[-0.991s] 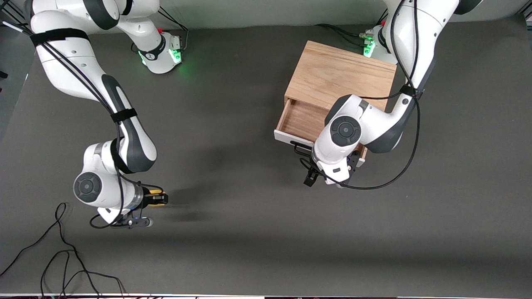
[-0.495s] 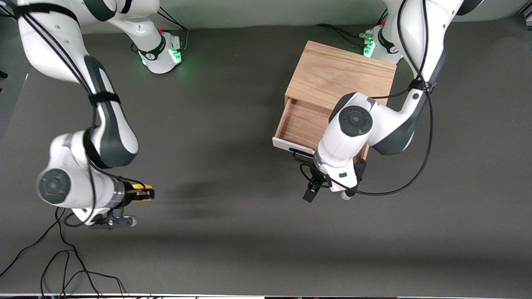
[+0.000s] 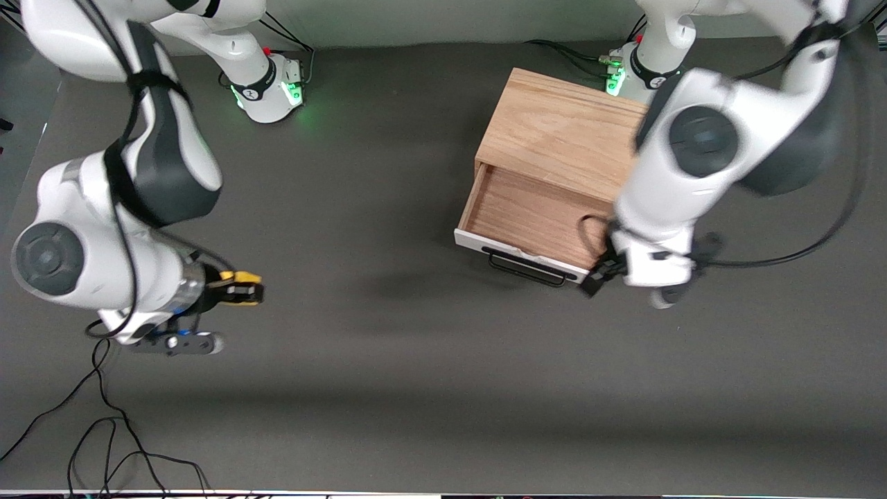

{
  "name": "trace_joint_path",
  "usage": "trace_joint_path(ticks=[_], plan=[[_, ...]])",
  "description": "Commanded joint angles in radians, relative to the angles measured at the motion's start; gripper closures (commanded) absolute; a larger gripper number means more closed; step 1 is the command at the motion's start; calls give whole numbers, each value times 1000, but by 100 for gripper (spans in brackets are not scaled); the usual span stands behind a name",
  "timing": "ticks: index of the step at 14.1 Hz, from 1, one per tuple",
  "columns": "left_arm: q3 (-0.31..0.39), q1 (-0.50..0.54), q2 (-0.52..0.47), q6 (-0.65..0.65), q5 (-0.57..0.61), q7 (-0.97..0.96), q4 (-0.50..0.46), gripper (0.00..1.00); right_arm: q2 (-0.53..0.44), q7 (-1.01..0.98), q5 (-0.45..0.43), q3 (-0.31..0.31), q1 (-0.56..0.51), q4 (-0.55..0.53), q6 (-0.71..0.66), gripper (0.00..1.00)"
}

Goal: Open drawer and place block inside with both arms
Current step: 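Pull the drawer open with the left gripper while the right gripper lifts the cube, then carry the yellow cube with the right gripper over the open drawer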

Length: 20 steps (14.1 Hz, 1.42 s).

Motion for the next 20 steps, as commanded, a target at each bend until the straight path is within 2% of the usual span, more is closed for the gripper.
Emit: trace_joint_path(ticks=[1,4,6,8,11,13,15,20], plan=[[-3,120,-89,-141,-60,368,-38,0,15,238,75,-8,96,105,-31,100],[-3,220,-141,-249,-68,698,-52,0,21,438,94,30,182,160,33,100],[0,246,-191,-234,-68,800,-114,0,32,585,94,69,239,159,139,100],[0,284,-248,-209,-68,906,-185,0,73,656,86,77,336,160,225,100],[2,307,-310,-157,-68,986,-272,0,144,672,75,64,459,156,308,100],[2,332,-351,-114,-74,1067,-326,0,185,763,23,64,507,156,367,100],[9,341,-353,-111,-85,1075,-330,0,225,805,-1,64,544,154,400,100],[26,352,-340,-99,-115,1083,-303,0,311,839,-1,63,581,146,417,100]])
